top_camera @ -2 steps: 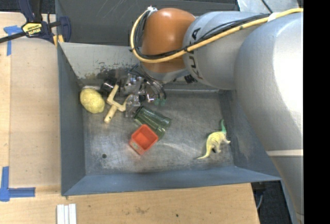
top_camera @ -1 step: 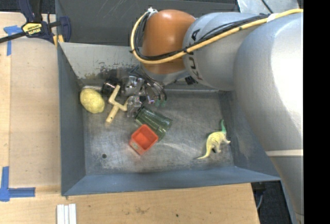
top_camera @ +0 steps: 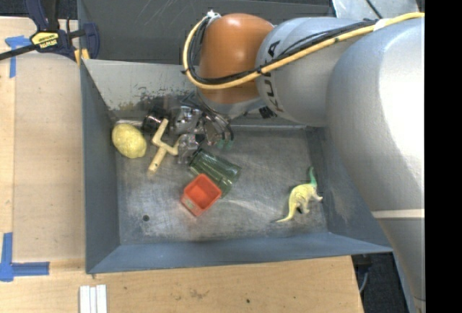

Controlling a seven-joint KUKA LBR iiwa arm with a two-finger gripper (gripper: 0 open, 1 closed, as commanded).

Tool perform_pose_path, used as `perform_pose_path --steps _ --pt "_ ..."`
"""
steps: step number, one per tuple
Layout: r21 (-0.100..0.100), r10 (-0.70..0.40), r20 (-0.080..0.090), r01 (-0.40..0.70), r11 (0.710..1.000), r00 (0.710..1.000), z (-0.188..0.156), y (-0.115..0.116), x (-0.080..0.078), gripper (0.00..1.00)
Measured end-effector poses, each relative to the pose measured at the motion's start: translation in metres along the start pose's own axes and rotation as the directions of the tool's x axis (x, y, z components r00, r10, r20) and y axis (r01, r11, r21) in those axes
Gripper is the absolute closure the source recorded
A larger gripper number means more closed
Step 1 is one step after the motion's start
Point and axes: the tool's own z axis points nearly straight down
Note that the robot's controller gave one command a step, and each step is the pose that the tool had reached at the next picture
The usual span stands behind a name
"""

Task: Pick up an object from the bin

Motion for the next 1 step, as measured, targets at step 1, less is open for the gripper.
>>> perform_pose_path --steps 1 --pt "0.023 -0.004 -0.002 0.004 1.0 1.0 -0.0228 0.0022 -0.0015 1.0"
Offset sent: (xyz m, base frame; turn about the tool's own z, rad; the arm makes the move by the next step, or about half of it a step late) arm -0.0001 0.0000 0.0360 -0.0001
